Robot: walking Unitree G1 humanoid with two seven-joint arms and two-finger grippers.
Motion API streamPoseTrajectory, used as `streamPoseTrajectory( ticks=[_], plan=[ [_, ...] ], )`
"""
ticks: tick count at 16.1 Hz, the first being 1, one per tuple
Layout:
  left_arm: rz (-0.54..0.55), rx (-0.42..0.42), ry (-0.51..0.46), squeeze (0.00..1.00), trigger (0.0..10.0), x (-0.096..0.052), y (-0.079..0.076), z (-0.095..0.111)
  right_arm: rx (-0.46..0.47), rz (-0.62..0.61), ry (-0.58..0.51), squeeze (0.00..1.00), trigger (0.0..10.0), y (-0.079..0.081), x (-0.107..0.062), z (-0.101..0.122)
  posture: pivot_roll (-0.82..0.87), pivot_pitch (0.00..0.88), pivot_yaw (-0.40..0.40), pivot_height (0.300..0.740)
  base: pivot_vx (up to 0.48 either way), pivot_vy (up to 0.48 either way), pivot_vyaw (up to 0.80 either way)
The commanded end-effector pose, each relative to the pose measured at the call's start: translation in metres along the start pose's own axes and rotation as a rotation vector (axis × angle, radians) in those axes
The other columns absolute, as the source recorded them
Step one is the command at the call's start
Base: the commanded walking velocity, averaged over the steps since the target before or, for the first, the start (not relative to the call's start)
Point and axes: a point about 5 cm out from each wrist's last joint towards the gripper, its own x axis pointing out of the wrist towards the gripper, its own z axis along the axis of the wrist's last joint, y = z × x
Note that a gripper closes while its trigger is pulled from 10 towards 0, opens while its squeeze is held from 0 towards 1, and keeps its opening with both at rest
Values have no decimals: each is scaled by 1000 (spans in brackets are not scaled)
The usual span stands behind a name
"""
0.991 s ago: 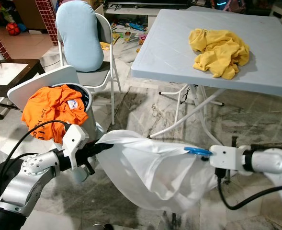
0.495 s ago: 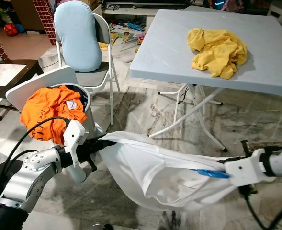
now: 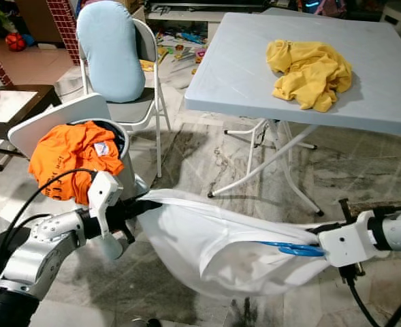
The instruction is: Hang hanger
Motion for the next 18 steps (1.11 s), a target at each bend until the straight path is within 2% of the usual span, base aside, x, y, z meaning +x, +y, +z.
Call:
streamPoseTrajectory(
  ticks=[1,2,3,6,8,9,10,12,14,17,18],
  plan=[
    [92,-20,26,0,0,-12,13,-11,-7,23,-35,0,10000,-8,-15,10,-71,101,40,740,0,0,0],
    [89,-32,55,0,0,-12,12,-20,-5,5,-81,0,10000,-16,-20,19,-77,100,40,740,0,0,0],
    [57,-64,120,0,0,-10,4,-41,-8,-47,-172,0,10000,-33,-30,36,-85,99,39,740,0,0,0],
    [-49,-112,166,0,0,-6,-15,-55,28,-90,-273,0,10000,-44,-38,49,-88,101,38,740,0,0,0],
    [-76,-110,165,0,0,-3,-22,-57,51,-94,-297,0,10000,-46,-40,52,-88,101,36,740,0,0,0],
    [-75,-107,148,235,2275,3,-25,-55,66,-93,-304,0,10000,-46,-37,53,-87,101,36,740,0,0,0],
    [-6,-108,122,1000,10000,8,-20,-52,77,-86,-304,0,10000,-45,-34,52,-84,100,34,740,0,0,0],
    [164,-43,39,1000,10000,14,-4,-36,107,-89,-300,0,10000,-42,-27,48,-78,100,31,740,0,0,0],
    [322,26,-8,1000,10000,12,13,-23,147,-103,-290,0,10000,-41,-20,45,-74,101,31,740,0,0,0],
    [405,48,-55,1000,10000,9,24,-13,211,-118,-306,0,10000,-40,-9,46,-71,101,33,740,0,0,0],
    [482,75,-72,1000,10000,6,32,-8,240,-115,-305,0,10000,-39,-5,45,-71,101,34,740,0,0,0]
  ],
)
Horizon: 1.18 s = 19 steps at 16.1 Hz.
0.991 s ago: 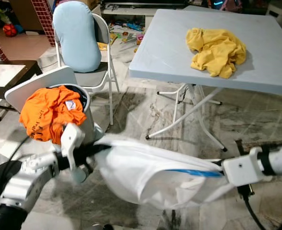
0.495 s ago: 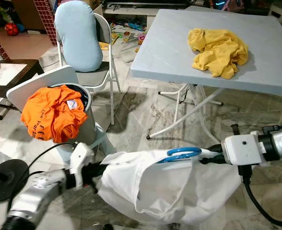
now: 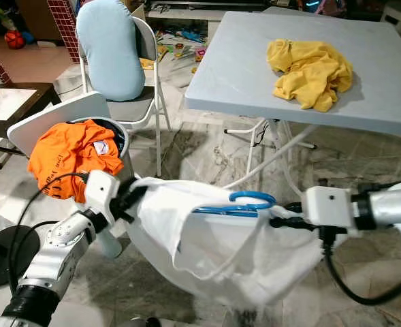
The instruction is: Hang hanger
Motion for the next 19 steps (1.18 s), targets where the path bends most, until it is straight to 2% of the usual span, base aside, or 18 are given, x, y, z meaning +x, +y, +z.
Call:
streamPoseTrajectory(
  ticks=[1,2,3,4,7,8,10,11,13,14,16,17,18,19],
  plan=[
    [124,18,-38,1000,10000,-1,20,9,0,-13,-2,0,10000,-1,0,3,-72,101,33,740,0,0,0],
    [189,42,-64,1000,10000,-1,29,15,9,-25,4,0,10000,-1,3,1,-72,101,33,740,0,0,0],
    [285,68,-114,1000,10000,-1,40,26,57,-45,25,0,10000,-1,7,-5,-71,101,31,740,0,0,0],
    [316,86,-137,1000,10000,-2,44,31,54,-51,43,0,10000,0,9,-8,-71,100,30,740,0,0,0],
    [406,167,-215,1000,10000,-3,50,46,151,-149,122,0,10000,-3,25,-22,-71,100,26,740,0,0,0],
    [423,186,-212,1000,10000,-3,52,46,156,-156,123,0,10000,-3,27,-22,-71,100,26,740,0,0,0],
    [528,249,-259,1000,10000,-10,62,53,207,-167,158,0,10000,0,29,-27,-73,99,24,740,0,0,0],
    [560,297,-305,1000,10000,-13,64,62,251,-186,167,0,10000,-1,30,-29,-73,99,23,740,0,0,0],
    [595,306,-335,1000,10000,-14,60,66,317,-236,189,0,10000,-6,32,-31,-74,98,23,740,0,0,0],
    [586,309,-342,1000,10000,-12,54,65,318,-247,186,0,10000,-8,33,-30,-74,98,23,740,0,0,0],
    [552,250,-312,1000,10000,-9,49,55,278,-214,167,0,10000,-6,33,-26,-75,95,22,740,0,0,0],
    [515,100,-224,1000,10000,-4,50,38,228,-113,110,0,10000,4,30,-17,-74,93,20,740,0,0,0],
    [499,66,-186,1000,10000,-3,51,32,211,-75,93,0,10000,7,27,-15,-74,93,20,740,0,0,0],
    [363,7,-152,1000,10000,1,41,25,186,-67,95,0,10000,7,17,-17,-74,93,20,740,0,0,0]
  ],
)
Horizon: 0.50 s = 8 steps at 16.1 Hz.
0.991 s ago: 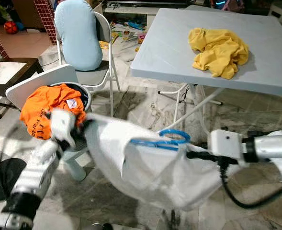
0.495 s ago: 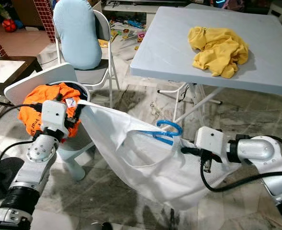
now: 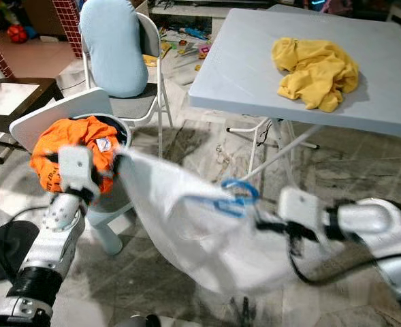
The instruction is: Hang hanger
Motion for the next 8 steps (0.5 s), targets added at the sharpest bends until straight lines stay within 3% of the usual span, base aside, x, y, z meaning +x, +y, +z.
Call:
streamPoseTrajectory(
  ticks=[1,3,4,5,8],
  plan=[
    [-39,-78,54,1000,10000,-3,3,-6,-43,-129,71,0,10000,-21,-15,-3,-77,91,22,740,0,0,0],
    [-136,-124,74,1000,10000,-7,-12,-10,-52,-220,60,0,10000,-35,-13,2,-78,90,22,740,0,0,0],
    [-267,-167,100,1000,10000,-14,-32,-15,-76,-290,52,0,10000,-42,-9,6,-76,90,21,740,0,0,0],
    [-310,-201,104,1000,10000,-17,-38,-15,-78,-308,56,0,10000,-43,-7,7,-76,90,19,740,0,0,0],
    [-489,-467,186,1000,10000,-35,-58,-17,-107,-257,72,0,10000,-37,-1,0,-72,94,13,740,0,0,0]
  ],
)
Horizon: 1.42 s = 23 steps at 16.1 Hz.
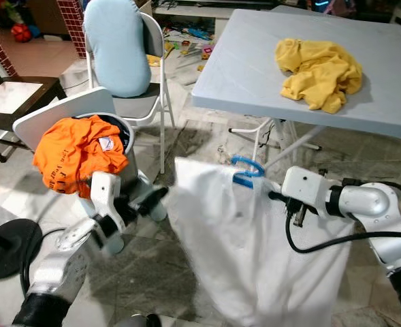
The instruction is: Hang hanger
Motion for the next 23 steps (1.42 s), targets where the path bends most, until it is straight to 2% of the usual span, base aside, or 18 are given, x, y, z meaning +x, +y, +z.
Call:
streamPoseTrajectory(
  ticks=[1,3,5,6,7,9,10,11,12,13,14,15,16,17,19,21,23],
  plan=[
    [-18,-24,5,1000,10000,-4,-2,0,-29,-4,4,0,10000,-4,-6,0,-73,95,13,740,0,0,0],
    [11,-34,12,1000,10000,-5,1,-2,-30,-14,8,0,10000,-7,-6,0,-74,96,11,740,0,0,0],
    [121,120,17,1000,10000,-4,11,1,-12,0,19,0,10000,-7,-5,2,-74,96,10,740,0,0,0],
    [176,242,37,1000,10000,-1,13,0,54,34,11,0,10000,-5,-6,8,-74,96,10,740,0,0,0],
    [162,292,37,1000,10000,4,7,-2,56,51,63,0,10000,-5,-10,14,-81,95,9,740,0,0,0],
    [137,304,19,1000,10000,15,-5,-4,110,118,-10,0,10000,-2,-14,30,-86,95,6,740,0,0,0],
    [91,334,17,1000,10000,23,-15,-6,101,149,-38,0,10000,2,-16,38,-90,94,5,740,0,0,0],
    [23,365,-3,1000,10000,36,-34,-8,152,142,-72,0,10000,3,-15,46,-97,93,6,740,0,0,0],
    [-22,371,-4,1000,10000,41,-44,-10,219,117,-78,0,10000,4,-12,48,-98,94,8,740,0,0,0],
    [-49,387,0,1000,10000,45,-51,-14,293,92,-92,0,10000,5,-9,49,-99,94,10,740,0,0,0],
    [-80,432,6,1000,10000,48,-58,-17,423,62,-151,0,10000,7,-2,55,-103,95,13,740,0,0,0],
    [-86,453,4,1000,10000,48,-59,-17,488,35,-186,0,10000,9,3,59,-103,96,16,740,0,0,0],
    [-82,462,-3,204,10000,49,-58,-16,570,-9,-227,0,10000,12,9,64,-101,96,18,740,0,0,0],
    [-74,470,-7,0,10000,49,-57,-15,595,-23,-242,0,10000,13,11,65,-101,97,19,740,0,0,0],
    [-30,496,-37,0,10000,49,-48,-7,671,-158,-299,0,10000,10,18,68,-96,97,24,740,0,0,0],
    [-1,522,-73,0,10000,48,-41,4,800,-184,-269,0,10000,18,24,63,-91,101,29,740,0,0,0],
    [15,547,-90,0,10000,46,-38,7,792,-248,-234,0,10000,22,26,57,-94,102,30,740,0,0,0]
  ],
)
